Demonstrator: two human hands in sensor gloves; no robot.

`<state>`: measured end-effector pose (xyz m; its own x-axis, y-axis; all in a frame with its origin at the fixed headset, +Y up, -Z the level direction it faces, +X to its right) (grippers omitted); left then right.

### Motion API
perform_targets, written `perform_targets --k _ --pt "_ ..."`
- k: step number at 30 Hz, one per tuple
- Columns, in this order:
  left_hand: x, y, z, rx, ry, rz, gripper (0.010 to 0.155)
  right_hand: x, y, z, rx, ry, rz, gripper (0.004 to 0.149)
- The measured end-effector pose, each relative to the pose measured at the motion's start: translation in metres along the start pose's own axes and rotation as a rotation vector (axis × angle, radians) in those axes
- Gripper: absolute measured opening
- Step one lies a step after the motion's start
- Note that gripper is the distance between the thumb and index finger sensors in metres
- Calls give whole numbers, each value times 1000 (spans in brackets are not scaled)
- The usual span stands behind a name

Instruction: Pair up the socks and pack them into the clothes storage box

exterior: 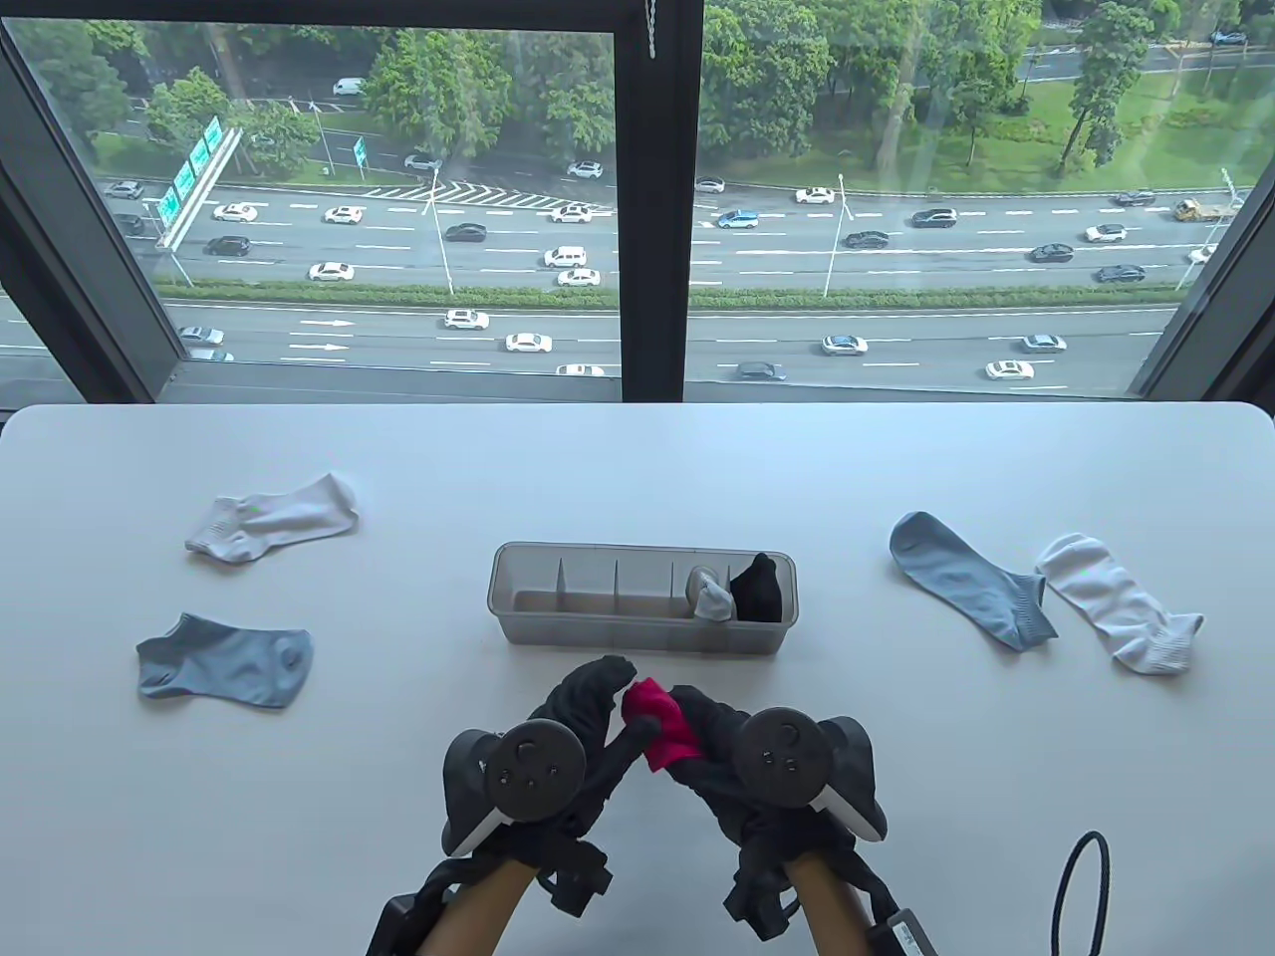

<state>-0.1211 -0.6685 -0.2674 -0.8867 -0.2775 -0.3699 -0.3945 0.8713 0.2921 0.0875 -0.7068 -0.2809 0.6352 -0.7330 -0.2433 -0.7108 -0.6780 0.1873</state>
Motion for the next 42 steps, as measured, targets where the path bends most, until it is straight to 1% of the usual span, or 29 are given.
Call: perform_targets --k 1,2,3,4,5,6,8,9,11,12,14,17,18,19,20,21,23,25,26,27,29,31,34,36,37,38,39,41,42 --pt "-2 4 1 -20 -37 20 42 1 -2 0 14 -1 -8 63" --pt "-4 3 2 43 -82 8 41 1 -3 -1 19 -1 -18 63" --pt "-6 -3 3 142 -138 -41 43 0 -3 -1 20 -9 -24 64" --pt "-8 -10 3 222 -134 -51 53 -1 -2 -1 20 -12 -14 64" --pt "-10 -20 2 329 -132 -30 64 -2 -1 -1 22 -9 11 64" --pt "-11 -25 1 349 -136 23 69 -1 1 -2 36 9 1 64" --pt "-12 -27 0 270 -145 69 67 -1 3 -2 21 -21 -29 63" --pt "-12 -26 -1 248 -137 70 62 -2 3 -3 23 -21 -30 63" --pt "-8 -22 0 193 -107 41 47 -4 3 -2 21 -31 -37 61" --pt "-6 -20 2 186 -99 6 42 -4 3 -2 15 -29 -15 61" --pt "0 -19 3 207 -73 -60 37 -4 3 -1 -10 -22 46 60" --pt "4 -22 2 229 -30 -159 36 2 8 4 -95 23 169 60" --pt "4 -22 2 216 -11 -171 37 2 9 4 -108 36 189 59" --pt "5 -21 1 168 25 -194 37 2 11 4 -117 31 187 58" --pt "8 -18 1 128 82 -206 37 0 12 3 -110 19 146 57" --pt "12 -16 2 108 112 -224 37 -1 12 2 -106 2 107 57" --pt "22 -17 5 142 166 -270 37 -6 13 2 -135 -39 93 56" --pt "31 -20 4 170 207 -334 37 -9 18 3 -155 -43 154 55" --pt "36 -22 5 204 234 -361 36 -10 20 3 -169 -44 178 54" --pt "39 -25 5 223 240 -389 36 -11 22 2 -159 -67 198 53" --pt "42 -28 8 278 250 -440 36 -14 20 2 -109 -83 170 49" --pt "43 -35 11 337 246 -483 36 -16 19 2 -113 -101 137 46" --pt "39 -41 14 363 210 -450 36 -11 19 2 -95 -76 108 46" --pt "40 -43 15 466 139 -500 36 -3 16 -1 6 -21 87 52" --pt "39 -45 16 518 77 -548 36 1 14 -1 39 -4 104 58" --pt "39 -46 15 578 42 -590 36 3 13 -1 41 9 92 62" --pt "36 -47 14 673 28 -622 36 4 12 -1 41 -11 74 64" --pt "35 -48 15 767 -8 -585 36 2 12 -2 32 -28 74 62" --pt "35 -48 15 785 -7 -549 36 1 12 -2 15 -45 74 60"
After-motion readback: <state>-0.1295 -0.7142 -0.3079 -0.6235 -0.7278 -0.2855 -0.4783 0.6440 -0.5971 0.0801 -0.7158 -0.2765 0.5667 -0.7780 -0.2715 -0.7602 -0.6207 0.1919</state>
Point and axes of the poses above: the tracker on the back of each hand, its own x axis roughly to the little-finger side, its own z axis roughly from the wrist to the fingertips, y = z × x, the point moved 1 cm from there along z, roughly from the wrist to the fingertips, and after that the axes turned 10 degrees about z, right-handed, at the moved point
